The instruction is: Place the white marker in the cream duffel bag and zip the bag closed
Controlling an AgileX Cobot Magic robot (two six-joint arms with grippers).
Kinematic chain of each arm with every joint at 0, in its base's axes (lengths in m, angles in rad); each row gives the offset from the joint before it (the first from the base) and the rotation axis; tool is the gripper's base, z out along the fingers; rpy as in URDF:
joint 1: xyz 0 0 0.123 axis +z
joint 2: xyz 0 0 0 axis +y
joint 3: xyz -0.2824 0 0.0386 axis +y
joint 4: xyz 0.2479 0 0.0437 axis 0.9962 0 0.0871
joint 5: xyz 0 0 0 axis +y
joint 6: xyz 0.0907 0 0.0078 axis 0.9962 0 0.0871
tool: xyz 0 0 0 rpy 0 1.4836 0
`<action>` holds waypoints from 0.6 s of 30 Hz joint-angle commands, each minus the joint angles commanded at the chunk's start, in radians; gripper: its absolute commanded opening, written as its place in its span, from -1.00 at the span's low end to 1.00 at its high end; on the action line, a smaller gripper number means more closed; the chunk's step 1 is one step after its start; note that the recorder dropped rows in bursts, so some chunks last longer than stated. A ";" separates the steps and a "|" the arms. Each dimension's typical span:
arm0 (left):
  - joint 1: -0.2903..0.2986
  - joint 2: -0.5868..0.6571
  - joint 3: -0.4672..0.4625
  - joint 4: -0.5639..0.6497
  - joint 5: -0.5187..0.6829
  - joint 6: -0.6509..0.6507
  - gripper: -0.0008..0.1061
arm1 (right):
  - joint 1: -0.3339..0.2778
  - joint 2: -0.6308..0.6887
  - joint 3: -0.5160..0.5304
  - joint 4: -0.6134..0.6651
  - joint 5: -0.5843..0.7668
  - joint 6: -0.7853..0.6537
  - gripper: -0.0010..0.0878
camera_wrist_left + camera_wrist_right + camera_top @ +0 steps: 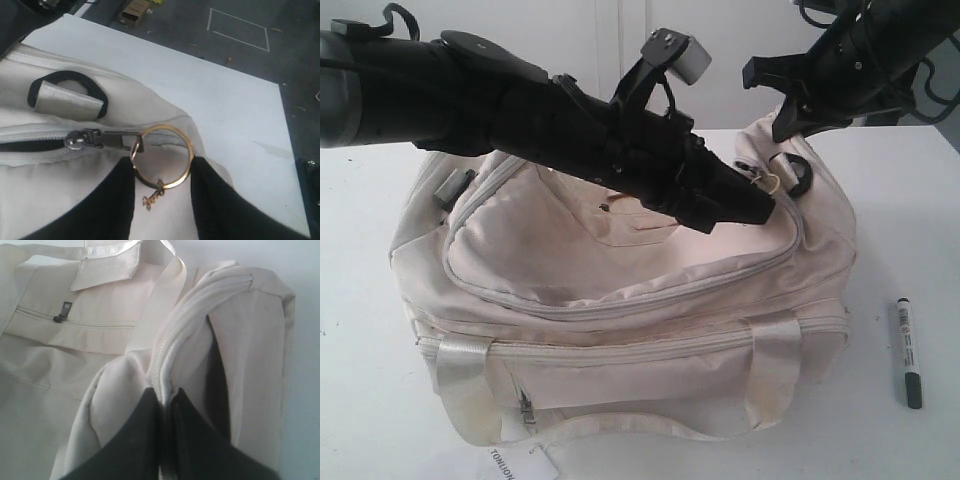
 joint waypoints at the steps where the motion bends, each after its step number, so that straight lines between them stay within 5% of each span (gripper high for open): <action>1: 0.000 0.000 0.000 0.000 0.011 0.000 -0.99 | 0.000 0.000 0.000 0.000 -0.002 0.003 -0.98; 18: 0.000 0.000 0.000 0.000 0.147 0.000 -0.99 | 0.000 0.000 0.000 0.000 -0.016 0.085 -0.98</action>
